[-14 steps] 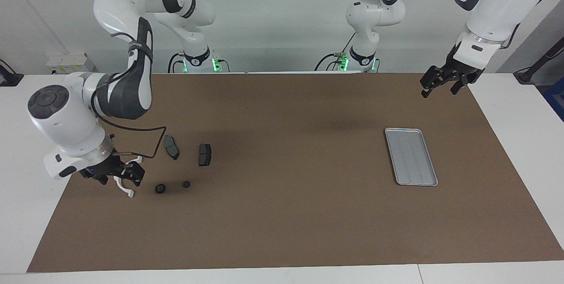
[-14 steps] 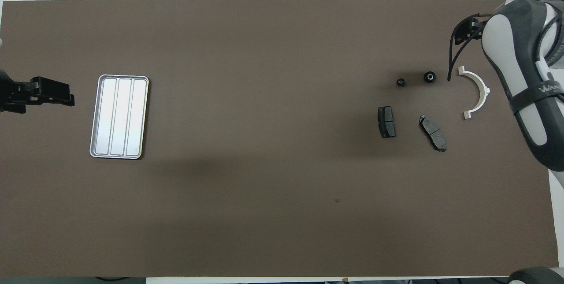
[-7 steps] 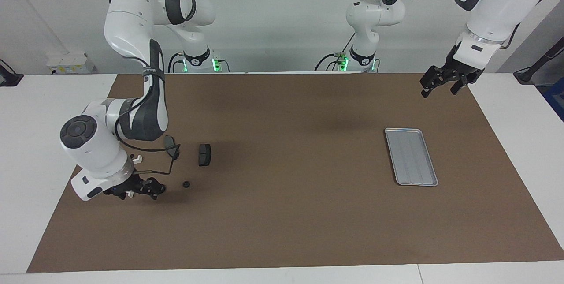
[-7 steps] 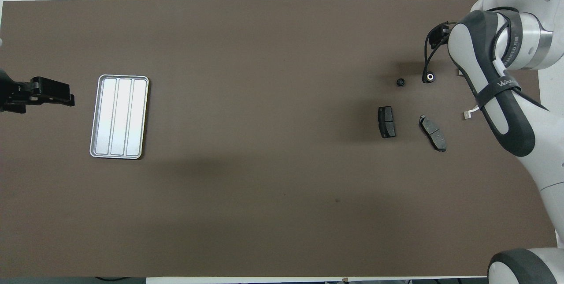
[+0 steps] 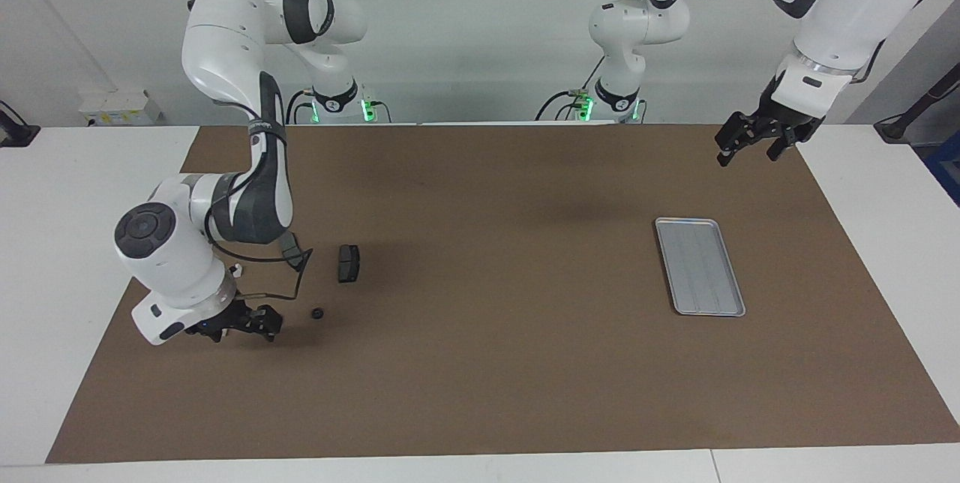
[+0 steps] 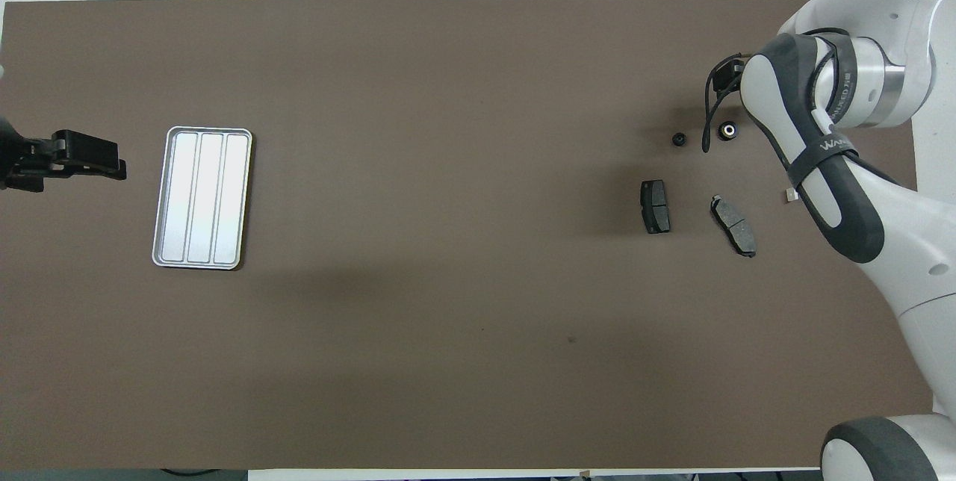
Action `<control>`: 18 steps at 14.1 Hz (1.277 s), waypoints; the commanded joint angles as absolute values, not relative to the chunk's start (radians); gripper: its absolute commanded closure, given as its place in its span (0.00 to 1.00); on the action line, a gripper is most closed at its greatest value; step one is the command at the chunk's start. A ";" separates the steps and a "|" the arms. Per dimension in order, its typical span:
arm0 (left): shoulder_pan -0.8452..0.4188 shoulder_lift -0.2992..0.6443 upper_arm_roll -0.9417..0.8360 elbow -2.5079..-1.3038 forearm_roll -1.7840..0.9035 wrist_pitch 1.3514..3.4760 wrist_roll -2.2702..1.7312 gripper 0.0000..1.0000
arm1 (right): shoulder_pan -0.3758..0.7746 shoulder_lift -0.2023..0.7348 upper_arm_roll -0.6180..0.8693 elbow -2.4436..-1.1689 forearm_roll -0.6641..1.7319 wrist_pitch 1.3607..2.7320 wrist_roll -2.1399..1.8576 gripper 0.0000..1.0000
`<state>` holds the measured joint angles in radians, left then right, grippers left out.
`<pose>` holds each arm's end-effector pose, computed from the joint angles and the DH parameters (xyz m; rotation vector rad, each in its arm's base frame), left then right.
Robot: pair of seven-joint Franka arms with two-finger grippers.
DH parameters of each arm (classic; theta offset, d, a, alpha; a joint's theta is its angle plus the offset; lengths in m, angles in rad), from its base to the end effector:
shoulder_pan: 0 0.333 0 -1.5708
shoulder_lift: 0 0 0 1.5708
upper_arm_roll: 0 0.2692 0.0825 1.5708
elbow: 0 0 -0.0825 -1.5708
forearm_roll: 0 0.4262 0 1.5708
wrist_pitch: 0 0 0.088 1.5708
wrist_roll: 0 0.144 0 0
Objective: Pick bearing gear from pile to tray
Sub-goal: 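Reach the right gripper down to the small black gear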
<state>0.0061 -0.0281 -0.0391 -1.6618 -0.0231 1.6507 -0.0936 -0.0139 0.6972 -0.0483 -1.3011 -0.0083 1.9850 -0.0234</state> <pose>0.5955 -0.0230 0.5175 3.1170 0.0971 0.0243 0.7431 -0.0416 0.2401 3.1032 -0.0378 -0.0220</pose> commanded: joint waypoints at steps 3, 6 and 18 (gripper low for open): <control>0.009 -0.028 -0.038 -1.657 -0.040 1.635 -0.081 0.00 | -0.017 0.650 -0.041 -1.391 -0.002 2.003 -0.009 0.03; 0.009 -0.028 -0.038 -1.657 -0.040 1.634 -0.081 0.00 | -0.009 0.626 -0.041 -1.459 0.000 2.046 -0.002 0.04; 0.009 -0.028 -0.038 -1.657 -0.040 1.634 -0.081 0.00 | -0.009 0.589 -0.041 -1.580 0.000 2.144 -0.011 0.04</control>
<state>0.0061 -0.0281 -0.0391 -1.6618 -0.0231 1.6506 -0.0936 -0.0053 0.6255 -0.0481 -1.5281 -0.0067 2.1198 -0.0233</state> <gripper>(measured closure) 0.000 0.000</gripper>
